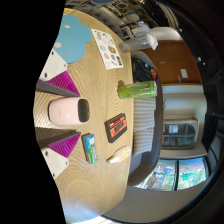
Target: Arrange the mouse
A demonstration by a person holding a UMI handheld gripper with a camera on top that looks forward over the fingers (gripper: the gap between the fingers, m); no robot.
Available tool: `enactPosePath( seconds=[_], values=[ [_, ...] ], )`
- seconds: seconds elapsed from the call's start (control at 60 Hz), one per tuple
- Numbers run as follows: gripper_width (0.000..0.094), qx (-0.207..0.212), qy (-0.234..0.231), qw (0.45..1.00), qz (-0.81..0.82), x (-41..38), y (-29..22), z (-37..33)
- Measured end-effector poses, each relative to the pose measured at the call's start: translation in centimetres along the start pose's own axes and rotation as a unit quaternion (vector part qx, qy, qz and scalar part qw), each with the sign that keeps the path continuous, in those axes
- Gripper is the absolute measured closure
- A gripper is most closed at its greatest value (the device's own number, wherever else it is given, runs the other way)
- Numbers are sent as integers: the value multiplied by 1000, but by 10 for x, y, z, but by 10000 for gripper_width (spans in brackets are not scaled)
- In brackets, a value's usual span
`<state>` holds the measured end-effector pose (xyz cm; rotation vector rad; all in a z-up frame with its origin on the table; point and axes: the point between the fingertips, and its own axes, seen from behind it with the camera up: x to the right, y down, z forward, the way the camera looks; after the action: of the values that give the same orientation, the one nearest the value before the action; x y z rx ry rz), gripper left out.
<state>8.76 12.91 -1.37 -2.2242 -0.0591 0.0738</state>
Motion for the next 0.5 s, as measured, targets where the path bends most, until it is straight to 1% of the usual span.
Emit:
enactPosePath(
  seconds=[0.067,0.133,0.167,0.267,0.35,0.417,0.45,0.5],
  values=[
    [298,0,3,1000,6,-1,-2,3],
    [319,-2,12,1000,9,-2,-1,3],
    [399,0,11,1000,14,-4,-1,3],
    [424,8,28,999,12,-3,-2,3],
    [473,9,32,999,31,-2,-3,1],
    [522,11,46,997,54,0,0,-8],
    [539,21,45,997,60,-6,-4,-18],
    [542,48,37,997,54,-23,-18,-38]
  ],
)
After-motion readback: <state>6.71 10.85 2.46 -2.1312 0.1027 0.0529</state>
